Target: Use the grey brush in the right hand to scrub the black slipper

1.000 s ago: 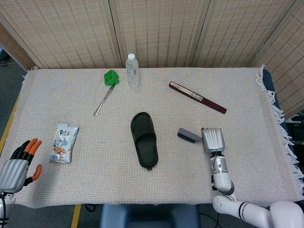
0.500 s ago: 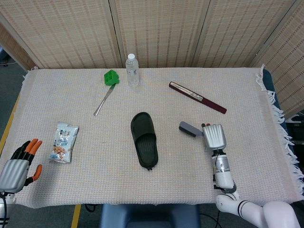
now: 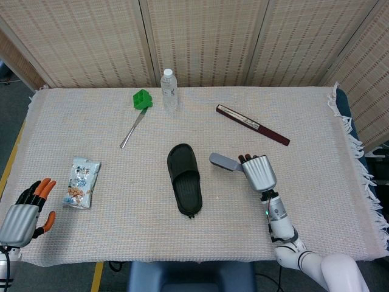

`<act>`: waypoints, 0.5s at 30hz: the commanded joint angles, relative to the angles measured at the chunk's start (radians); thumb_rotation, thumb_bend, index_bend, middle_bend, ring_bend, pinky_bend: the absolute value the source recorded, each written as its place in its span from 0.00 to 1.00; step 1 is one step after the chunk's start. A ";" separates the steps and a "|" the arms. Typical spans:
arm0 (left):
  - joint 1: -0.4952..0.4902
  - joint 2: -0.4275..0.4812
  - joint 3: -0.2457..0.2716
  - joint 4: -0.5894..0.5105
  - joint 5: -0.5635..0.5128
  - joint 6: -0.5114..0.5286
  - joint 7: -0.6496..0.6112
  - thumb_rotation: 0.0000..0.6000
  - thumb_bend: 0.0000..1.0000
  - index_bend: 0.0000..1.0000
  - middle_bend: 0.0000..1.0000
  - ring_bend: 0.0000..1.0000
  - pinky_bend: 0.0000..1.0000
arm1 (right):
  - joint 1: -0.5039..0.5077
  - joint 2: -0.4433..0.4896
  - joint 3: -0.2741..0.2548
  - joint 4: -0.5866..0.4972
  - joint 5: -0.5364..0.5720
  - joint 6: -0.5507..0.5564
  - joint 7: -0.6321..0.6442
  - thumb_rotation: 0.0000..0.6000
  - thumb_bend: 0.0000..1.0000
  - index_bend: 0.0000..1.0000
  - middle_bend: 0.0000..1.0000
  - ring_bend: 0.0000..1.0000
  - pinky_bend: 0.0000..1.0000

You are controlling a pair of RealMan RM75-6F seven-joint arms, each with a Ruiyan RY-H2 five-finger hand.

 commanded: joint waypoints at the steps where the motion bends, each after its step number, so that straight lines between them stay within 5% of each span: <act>1: 0.000 0.000 0.000 0.000 0.000 0.001 0.000 1.00 0.50 0.00 0.00 0.00 0.14 | 0.010 -0.008 0.007 0.005 -0.004 -0.003 -0.001 1.00 0.35 0.98 0.80 0.85 1.00; 15: 0.001 0.016 -0.011 0.010 -0.019 -0.001 -0.048 1.00 0.50 0.00 0.00 0.00 0.14 | 0.170 -0.169 0.081 0.166 -0.015 -0.063 0.053 1.00 0.35 0.98 0.80 0.86 1.00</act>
